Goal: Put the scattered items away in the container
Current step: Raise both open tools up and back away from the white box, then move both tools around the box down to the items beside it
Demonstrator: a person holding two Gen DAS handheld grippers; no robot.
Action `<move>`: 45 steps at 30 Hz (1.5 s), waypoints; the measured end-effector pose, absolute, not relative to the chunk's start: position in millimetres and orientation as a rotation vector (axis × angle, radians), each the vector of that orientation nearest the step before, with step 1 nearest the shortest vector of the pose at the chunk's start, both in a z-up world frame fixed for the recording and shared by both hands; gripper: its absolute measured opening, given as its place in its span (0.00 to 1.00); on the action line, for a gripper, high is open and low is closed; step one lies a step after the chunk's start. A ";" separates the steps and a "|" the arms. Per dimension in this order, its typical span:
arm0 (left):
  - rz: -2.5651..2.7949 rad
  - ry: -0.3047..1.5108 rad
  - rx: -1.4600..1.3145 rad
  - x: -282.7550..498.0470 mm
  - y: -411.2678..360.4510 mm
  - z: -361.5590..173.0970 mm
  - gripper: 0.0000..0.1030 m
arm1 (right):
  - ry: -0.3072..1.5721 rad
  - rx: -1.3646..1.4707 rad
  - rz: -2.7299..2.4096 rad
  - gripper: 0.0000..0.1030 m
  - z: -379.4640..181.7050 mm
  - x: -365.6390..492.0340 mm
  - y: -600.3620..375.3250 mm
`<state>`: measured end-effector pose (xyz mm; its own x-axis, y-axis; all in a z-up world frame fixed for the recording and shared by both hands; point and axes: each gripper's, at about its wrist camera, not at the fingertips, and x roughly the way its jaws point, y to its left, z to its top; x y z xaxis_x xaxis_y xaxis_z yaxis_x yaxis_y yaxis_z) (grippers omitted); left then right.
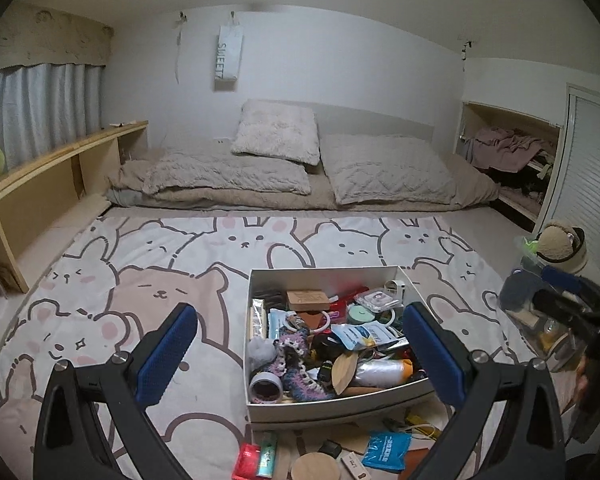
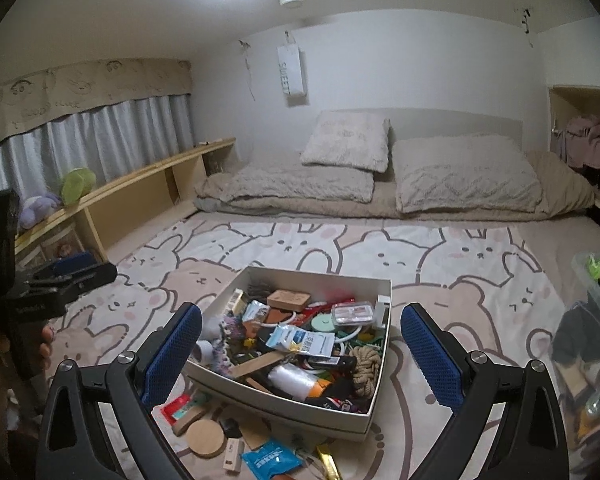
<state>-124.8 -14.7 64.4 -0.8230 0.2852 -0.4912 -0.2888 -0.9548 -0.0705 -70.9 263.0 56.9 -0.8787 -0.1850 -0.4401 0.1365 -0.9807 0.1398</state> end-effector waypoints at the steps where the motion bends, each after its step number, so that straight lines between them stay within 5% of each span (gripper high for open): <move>1: 2.748 0.019 -0.737 -122.8 -16.8 63.8 1.00 | -0.150 0.685 -2.892 0.97 58.0 -68.2 262.3; 19: 2.876 -0.023 -0.620 -91.9 -66.1 19.4 1.00 | -0.123 0.610 -2.902 1.00 13.9 -50.4 270.9; 27: 2.861 0.008 -0.611 -93.9 -62.6 0.6 1.00 | 0.030 0.538 -2.918 1.00 -5.1 -38.6 254.8; 45: 2.801 0.053 -0.654 -93.6 -47.8 -45.3 1.00 | -0.095 0.703 -2.759 1.00 -69.0 -43.1 254.5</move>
<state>-93.6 -47.8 -45.3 -0.8637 0.2463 -0.4397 -0.2627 -0.9646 -0.0242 -43.1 254.5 -69.0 -0.8383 -0.2958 -0.4581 0.2635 -0.9552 0.1346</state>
